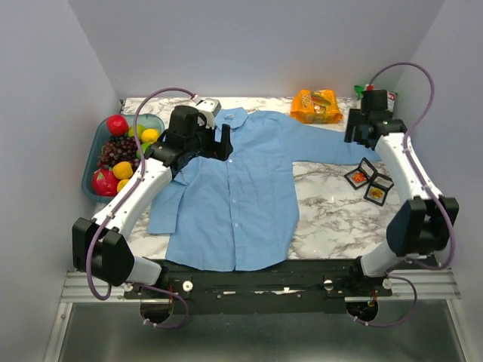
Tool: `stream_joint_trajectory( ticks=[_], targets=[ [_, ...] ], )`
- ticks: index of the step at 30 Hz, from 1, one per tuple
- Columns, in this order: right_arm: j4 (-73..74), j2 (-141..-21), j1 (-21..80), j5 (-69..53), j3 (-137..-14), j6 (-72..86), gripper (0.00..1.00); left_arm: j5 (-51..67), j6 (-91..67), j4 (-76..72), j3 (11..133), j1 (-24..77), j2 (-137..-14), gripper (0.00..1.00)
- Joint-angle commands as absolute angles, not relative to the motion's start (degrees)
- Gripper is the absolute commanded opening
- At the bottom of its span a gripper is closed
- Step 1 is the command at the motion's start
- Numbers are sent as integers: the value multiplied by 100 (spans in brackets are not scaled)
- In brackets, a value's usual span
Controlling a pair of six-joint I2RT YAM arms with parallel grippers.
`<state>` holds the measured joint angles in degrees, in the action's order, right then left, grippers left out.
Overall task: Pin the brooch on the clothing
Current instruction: Flatten out the clothes at the center of the board.
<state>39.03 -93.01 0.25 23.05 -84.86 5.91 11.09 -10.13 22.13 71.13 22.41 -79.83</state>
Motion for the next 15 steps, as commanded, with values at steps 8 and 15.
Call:
stream_joint_trajectory(
  ticks=[8,15],
  targets=[
    [3489,-6593,1248,569,-5336,1978,81,424,-1317,2408,6487,4304,-7893,94],
    [3683,-5740,1257,1081,-5887,2092,83,212,-2819,1179,5844,6142,-8357,94]
  ],
)
